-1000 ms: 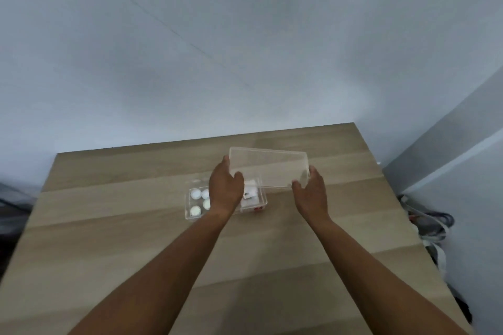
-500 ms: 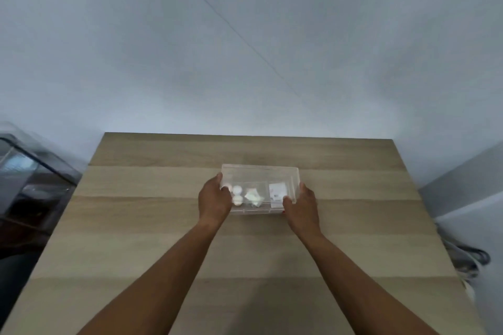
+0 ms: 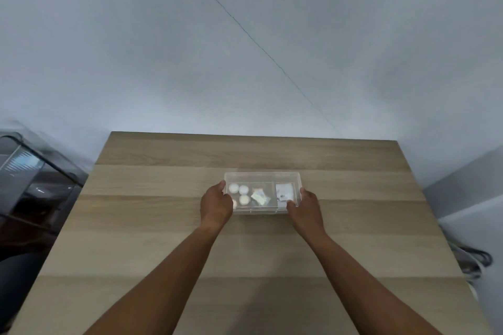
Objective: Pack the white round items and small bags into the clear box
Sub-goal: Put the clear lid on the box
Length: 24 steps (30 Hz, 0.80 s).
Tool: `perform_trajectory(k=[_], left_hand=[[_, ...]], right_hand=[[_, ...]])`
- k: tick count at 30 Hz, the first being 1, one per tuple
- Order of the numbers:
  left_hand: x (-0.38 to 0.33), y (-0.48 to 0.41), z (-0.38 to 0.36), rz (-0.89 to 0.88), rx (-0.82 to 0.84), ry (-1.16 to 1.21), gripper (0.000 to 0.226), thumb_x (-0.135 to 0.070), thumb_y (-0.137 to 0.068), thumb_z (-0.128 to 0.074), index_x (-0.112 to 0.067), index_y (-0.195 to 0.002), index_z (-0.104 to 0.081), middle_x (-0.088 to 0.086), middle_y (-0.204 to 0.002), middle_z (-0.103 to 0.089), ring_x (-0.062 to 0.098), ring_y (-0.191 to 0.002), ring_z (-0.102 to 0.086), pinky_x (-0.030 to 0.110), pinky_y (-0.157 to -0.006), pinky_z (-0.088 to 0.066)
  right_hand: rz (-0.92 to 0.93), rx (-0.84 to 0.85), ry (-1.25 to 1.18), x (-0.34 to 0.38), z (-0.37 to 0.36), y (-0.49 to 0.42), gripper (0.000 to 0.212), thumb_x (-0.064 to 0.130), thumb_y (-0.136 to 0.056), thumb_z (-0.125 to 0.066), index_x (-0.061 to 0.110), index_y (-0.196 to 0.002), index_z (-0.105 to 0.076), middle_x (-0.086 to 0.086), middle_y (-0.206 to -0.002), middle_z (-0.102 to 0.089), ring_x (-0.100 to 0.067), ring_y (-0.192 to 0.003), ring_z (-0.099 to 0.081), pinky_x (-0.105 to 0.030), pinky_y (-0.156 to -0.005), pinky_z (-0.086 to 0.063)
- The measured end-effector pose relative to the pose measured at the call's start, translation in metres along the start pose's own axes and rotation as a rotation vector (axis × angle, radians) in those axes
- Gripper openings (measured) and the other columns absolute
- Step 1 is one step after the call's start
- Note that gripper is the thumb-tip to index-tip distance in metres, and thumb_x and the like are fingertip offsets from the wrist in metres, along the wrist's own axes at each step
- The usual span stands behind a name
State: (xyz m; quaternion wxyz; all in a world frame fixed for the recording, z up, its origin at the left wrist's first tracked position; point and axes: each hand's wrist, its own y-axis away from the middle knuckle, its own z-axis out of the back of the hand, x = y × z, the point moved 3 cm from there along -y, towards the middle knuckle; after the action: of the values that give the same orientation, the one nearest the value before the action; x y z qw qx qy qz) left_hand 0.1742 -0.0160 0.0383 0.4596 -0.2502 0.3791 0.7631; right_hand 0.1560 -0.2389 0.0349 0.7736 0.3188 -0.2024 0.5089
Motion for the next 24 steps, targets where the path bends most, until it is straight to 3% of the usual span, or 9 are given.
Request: perform_trajectory(k=[11,17,24], left_hand=[[0.008,0.005,-0.004,-0.008,0.047,0.039,0.059,0.001,-0.084,-0.045,-0.008,-0.142,-0.045,0.011,-0.146,-0.05,0.026,-0.132,-0.049,0.032,-0.111,-0.035],[0.01,0.008,-0.007,-0.033,0.046,0.049,0.061,0.0,-0.084,-0.047,-0.011,-0.144,-0.043,0.009,-0.146,-0.049,0.026,-0.133,-0.048,0.036,-0.112,-0.037],[0.014,0.005,-0.01,-0.053,0.043,0.056,0.06,0.0,-0.085,-0.051,-0.014,-0.143,-0.044,0.006,-0.146,-0.05,0.023,-0.133,-0.049,0.037,-0.113,-0.037]], right_hand=[[-0.01,0.007,0.017,-0.004,-0.003,0.004,0.055,0.016,-0.09,-0.051,-0.001,-0.139,-0.035,-0.02,-0.143,-0.04,-0.034,-0.132,-0.037,-0.037,-0.107,-0.034],[-0.008,0.003,0.011,-0.009,-0.006,0.004,0.042,0.014,-0.086,-0.051,0.001,-0.126,-0.046,-0.019,-0.132,-0.048,-0.034,-0.122,-0.044,-0.037,-0.098,-0.04],[-0.01,-0.001,0.006,-0.013,-0.007,0.002,0.039,0.011,-0.086,-0.05,0.0,-0.122,-0.047,-0.018,-0.133,-0.046,-0.034,-0.122,-0.044,-0.037,-0.097,-0.041]])
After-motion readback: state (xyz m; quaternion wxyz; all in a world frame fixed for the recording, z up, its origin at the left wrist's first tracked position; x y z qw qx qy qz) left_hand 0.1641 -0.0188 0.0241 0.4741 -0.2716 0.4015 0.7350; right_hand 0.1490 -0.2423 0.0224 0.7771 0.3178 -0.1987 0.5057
